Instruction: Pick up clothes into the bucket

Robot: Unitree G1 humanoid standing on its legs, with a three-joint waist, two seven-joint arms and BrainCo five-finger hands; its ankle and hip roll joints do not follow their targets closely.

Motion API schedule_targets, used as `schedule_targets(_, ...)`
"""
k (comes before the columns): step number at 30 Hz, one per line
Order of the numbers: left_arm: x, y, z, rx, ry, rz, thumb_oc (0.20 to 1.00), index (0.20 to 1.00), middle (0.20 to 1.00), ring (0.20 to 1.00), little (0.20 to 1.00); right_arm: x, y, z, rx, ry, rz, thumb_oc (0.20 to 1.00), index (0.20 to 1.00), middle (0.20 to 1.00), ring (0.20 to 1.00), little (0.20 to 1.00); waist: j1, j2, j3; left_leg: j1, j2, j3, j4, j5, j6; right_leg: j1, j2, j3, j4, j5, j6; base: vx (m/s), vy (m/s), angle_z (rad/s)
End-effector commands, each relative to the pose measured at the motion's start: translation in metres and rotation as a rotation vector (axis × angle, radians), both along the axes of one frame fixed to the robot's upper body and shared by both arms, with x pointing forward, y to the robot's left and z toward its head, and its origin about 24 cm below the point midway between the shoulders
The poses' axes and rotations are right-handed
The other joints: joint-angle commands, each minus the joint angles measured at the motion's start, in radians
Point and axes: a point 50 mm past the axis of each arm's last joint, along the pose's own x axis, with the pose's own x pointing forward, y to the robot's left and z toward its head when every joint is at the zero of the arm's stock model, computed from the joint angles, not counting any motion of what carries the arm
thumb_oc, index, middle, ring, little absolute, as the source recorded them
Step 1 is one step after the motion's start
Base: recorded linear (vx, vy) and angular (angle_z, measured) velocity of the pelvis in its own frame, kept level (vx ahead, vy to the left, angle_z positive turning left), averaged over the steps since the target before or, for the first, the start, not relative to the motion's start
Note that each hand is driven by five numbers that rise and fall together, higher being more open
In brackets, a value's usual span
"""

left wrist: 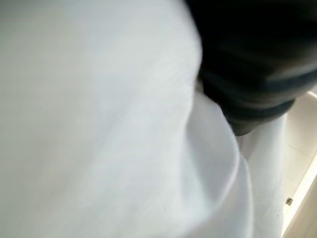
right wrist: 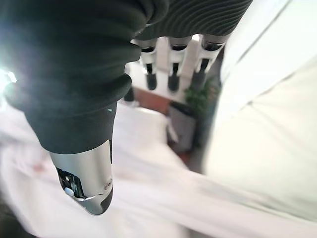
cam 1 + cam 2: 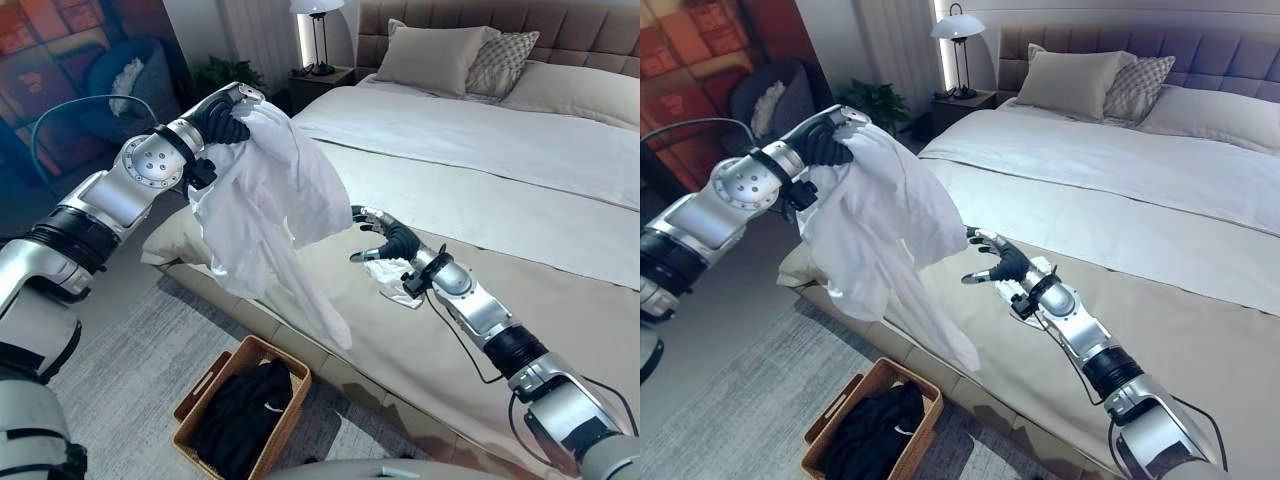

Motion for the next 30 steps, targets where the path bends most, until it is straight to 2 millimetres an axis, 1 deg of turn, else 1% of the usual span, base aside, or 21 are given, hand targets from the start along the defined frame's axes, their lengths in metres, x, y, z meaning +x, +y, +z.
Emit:
schedule_targets(1, -0.033, 0.054, 0.114, -0.15, -0.38, 0.185, 0.2, 0.2, 0.2, 0.2, 0.2, -0.042, -0.037, -0.058, -0.236, 0.205, -0.03, 1.0, 1.0, 1.0, 1.0, 1.0, 0.016, -0.024, -0.037, -0.043, -0.045, -0.009, 0.114, -0.099, 0.013, -0.058, -0.05, -0.024, 0.138, -0.047, 0.048, 0.02, -0.007, 0.15)
schedule_targets(2, -0.036, 0.057, 0.117, -0.134, -0.395, 0.199, 0.2, 0.2, 0.2, 0.2, 0.2, -0.056, -0.047, -0.074, -0.294, 0.265, -0.047, 1.0, 1.0, 1.0, 1.0, 1.0, 0.016, -0.023, -0.037, -0.043, -0.045, -0.01, 0.114, -0.1, 0.013, -0.057, -0.05, -0.027, 0.139, -0.048, 0.048, 0.02, -0.003, 0.12)
schedule_targets(3, -0.037, 0.058, 0.118, -0.125, -0.398, 0.203, 0.2, 0.2, 0.2, 0.2, 0.2, -0.063, -0.05, -0.081, -0.309, 0.292, -0.053, 1.0, 1.0, 1.0, 1.0, 1.0, 0.015, -0.022, -0.037, -0.043, -0.045, -0.011, 0.114, -0.101, 0.013, -0.057, -0.05, -0.028, 0.139, -0.049, 0.049, 0.03, -0.007, 0.09)
schedule_targets(6, -0.047, 0.07, 0.127, -0.1, -0.435, 0.248, 0.2, 0.2, 0.2, 0.2, 0.2, -0.106, -0.076, -0.118, -0.396, 0.469, -0.144, 1.0, 1.0, 1.0, 1.0, 1.0, 0.009, -0.019, -0.035, -0.044, -0.043, -0.016, 0.115, -0.101, 0.012, -0.059, -0.05, -0.03, 0.144, -0.054, 0.049, 0.01, -0.002, 0.02)
schedule_targets(10, -0.054, 0.081, 0.133, -0.07, -0.475, 0.306, 0.2, 0.2, 0.2, 0.2, 0.2, -0.148, -0.099, -0.142, -0.453, 0.623, -0.253, 1.0, 1.0, 1.0, 1.0, 1.0, 0.0, -0.017, -0.034, -0.044, -0.044, -0.016, 0.117, -0.103, 0.012, -0.06, -0.051, -0.029, 0.149, -0.055, 0.05, 0.0, 0.0, 0.0)
schedule_targets(11, -0.055, 0.083, 0.133, -0.067, -0.477, 0.32, 0.2, 0.2, 0.2, 0.2, 0.2, -0.169, -0.106, -0.152, -0.51, 0.701, -0.248, 1.0, 1.0, 1.0, 1.0, 1.0, -0.002, -0.016, -0.031, -0.043, -0.043, -0.016, 0.119, -0.105, 0.013, -0.06, -0.05, -0.028, 0.151, -0.057, 0.049, 0.0, 0.0, 0.0)
schedule_targets(12, -0.055, 0.083, 0.133, -0.066, -0.477, 0.32, 0.2, 0.2, 0.2, 0.2, 0.2, -0.169, -0.106, -0.152, -0.51, 0.701, -0.248, 1.0, 1.0, 1.0, 1.0, 1.0, -0.003, -0.017, -0.031, -0.043, -0.043, -0.016, 0.119, -0.106, 0.013, -0.06, -0.05, -0.029, 0.151, -0.057, 0.049, 0.0, 0.0, 0.0)
schedule_targets(13, -0.057, 0.087, 0.134, -0.042, -0.481, 0.342, 0.2, 0.2, 0.2, 0.2, 0.2, -0.184, -0.113, -0.157, -0.546, 0.752, -0.26, 1.0, 1.0, 1.0, 1.0, 1.0, -0.005, -0.018, -0.032, -0.041, -0.043, -0.016, 0.121, -0.109, 0.014, -0.06, -0.049, -0.027, 0.152, -0.058, 0.05, 0.0, 0.0, 0.0)
schedule_targets(14, -0.057, 0.088, 0.134, -0.038, -0.481, 0.347, 0.2, 0.2, 0.2, 0.2, 0.2, -0.192, -0.115, -0.159, -0.552, 0.774, -0.276, 1.0, 1.0, 1.0, 1.0, 1.0, -0.006, -0.018, -0.031, -0.041, -0.043, -0.016, 0.123, -0.11, 0.014, -0.06, -0.049, -0.027, 0.153, -0.059, 0.049, 0.0, 0.0, 0.0)
schedule_targets(15, -0.057, 0.088, 0.134, -0.038, -0.481, 0.347, 0.2, 0.2, 0.2, 0.2, 0.2, -0.192, -0.115, -0.159, -0.552, 0.774, -0.276, 1.0, 1.0, 1.0, 1.0, 1.0, -0.006, -0.018, -0.031, -0.041, -0.043, -0.015, 0.123, -0.111, 0.014, -0.06, -0.049, -0.027, 0.153, -0.06, 0.049, 0.0, 0.0, 0.0)
schedule_targets(18, -0.065, 0.096, 0.125, -0.042, -0.485, 0.355, 0.2, 0.2, 0.2, 0.2, 0.2, -0.204, -0.122, -0.161, -0.439, 0.785, -0.461, 1.0, 1.0, 1.0, 1.0, 1.0, -0.014, -0.028, -0.015, -0.049, -0.043, -0.012, 0.135, -0.114, 0.015, -0.068, -0.048, -0.017, 0.161, -0.062, 0.049, 0.0, 0.0, 0.0)
schedule_targets(21, -0.069, 0.102, 0.115, -0.046, -0.476, 0.364, 0.2, 0.2, 0.2, 0.2, 0.2, -0.207, -0.122, -0.16, -0.375, 0.772, -0.529, 1.0, 1.0, 1.0, 1.0, 1.0, -0.02, -0.029, -0.006, -0.056, -0.041, -0.009, 0.142, -0.115, 0.016, -0.082, -0.046, -0.011, 0.172, -0.065, 0.048, -0.02, 0.008, -0.01)
schedule_targets(22, -0.072, 0.109, 0.103, -0.069, -0.469, 0.371, 0.2, 0.2, 0.2, 0.2, 0.2, -0.212, -0.117, -0.162, -0.31, 0.771, -0.586, 1.0, 1.0, 1.0, 1.0, 1.0, -0.022, -0.041, 0.012, -0.068, -0.039, -0.008, 0.15, -0.117, 0.018, -0.099, -0.043, -0.005, 0.187, -0.069, 0.046, -0.04, 0.013, 0.0)
schedule_targets(23, -0.073, 0.111, 0.101, -0.073, -0.468, 0.375, 0.2, 0.2, 0.2, 0.2, 0.2, -0.212, -0.119, -0.162, -0.316, 0.77, -0.585, 1.0, 1.0, 1.0, 1.0, 1.0, -0.024, -0.036, 0.01, -0.069, -0.039, -0.008, 0.15, -0.117, 0.018, -0.101, -0.043, -0.005, 0.188, -0.07, 0.046, -0.1, 0.032, -0.07)
schedule_targets(24, -0.078, 0.117, 0.086, -0.086, -0.452, 0.385, 0.2, 0.2, 0.2, 0.2, 0.2, -0.215, -0.116, -0.163, -0.271, 0.767, -0.627, 1.0, 1.0, 1.0, 1.0, 1.0, -0.021, -0.049, 0.037, -0.09, -0.039, -0.009, 0.165, -0.117, 0.019, -0.126, -0.041, 0.001, 0.208, -0.072, 0.042, -0.07, 0.02, -0.09)
schedule_targets(25, -0.079, 0.119, 0.084, -0.089, -0.451, 0.39, 0.2, 0.2, 0.2, 0.2, 0.2, -0.215, -0.117, -0.163, -0.278, 0.765, -0.626, 1.0, 1.0, 1.0, 1.0, 1.0, -0.025, -0.044, 0.036, -0.092, -0.039, -0.008, 0.166, -0.118, 0.019, -0.129, -0.042, 0.002, 0.209, -0.073, 0.042, -0.14, 0.024, -0.15)
schedule_targets(26, -0.085, 0.125, 0.07, -0.086, -0.437, 0.405, 0.2, 0.2, 0.2, 0.2, 0.2, -0.214, -0.115, -0.162, -0.247, 0.75, -0.648, 1.0, 1.0, 1.0, 1.0, 1.0, -0.019, -0.055, 0.063, -0.116, -0.04, -0.01, 0.182, -0.118, 0.02, -0.155, -0.039, 0.006, 0.229, -0.074, 0.038, -0.08, 0.005, -0.11)
schedule_targets(27, -0.086, 0.127, 0.069, -0.088, -0.437, 0.409, 0.2, 0.2, 0.2, 0.2, 0.2, -0.213, -0.116, -0.162, -0.251, 0.748, -0.646, 1.0, 1.0, 1.0, 1.0, 1.0, -0.022, -0.053, 0.062, -0.117, -0.04, -0.01, 0.183, -0.119, 0.02, -0.157, -0.039, 0.006, 0.231, -0.075, 0.038, -0.16, 0.01, -0.07)
schedule_targets(28, -0.088, 0.129, 0.053, -0.084, -0.414, 0.425, 0.2, 0.2, 0.2, 0.2, 0.2, -0.214, -0.117, -0.162, -0.241, 0.742, -0.672, 1.0, 1.0, 1.0, 1.0, 1.0, -0.017, -0.062, 0.093, -0.147, -0.041, -0.014, 0.204, -0.12, 0.022, -0.186, -0.041, 0.007, 0.253, -0.075, 0.033, -0.08, 0.006, 0.01)
schedule_targets(29, -0.089, 0.13, 0.052, -0.086, -0.414, 0.428, 0.2, 0.2, 0.2, 0.2, 0.2, -0.213, -0.118, -0.161, -0.244, 0.741, -0.67, 1.0, 1.0, 1.0, 1.0, 1.0, -0.02, -0.061, 0.092, -0.149, -0.041, -0.014, 0.205, -0.12, 0.023, -0.188, -0.041, 0.008, 0.255, -0.076, 0.033, -0.12, 0.015, 0.02)
schedule_targets(30, -0.091, 0.133, 0.044, -0.085, -0.406, 0.442, 0.2, 0.2, 0.2, 0.2, 0.2, -0.211, -0.118, -0.16, -0.243, 0.729, -0.676, 1.0, 1.0, 1.0, 1.0, 1.0, -0.02, -0.064, 0.108, -0.166, -0.042, -0.015, 0.217, -0.121, 0.023, -0.203, -0.042, 0.009, 0.268, -0.078, 0.031, -0.09, 0.015, 0.03)
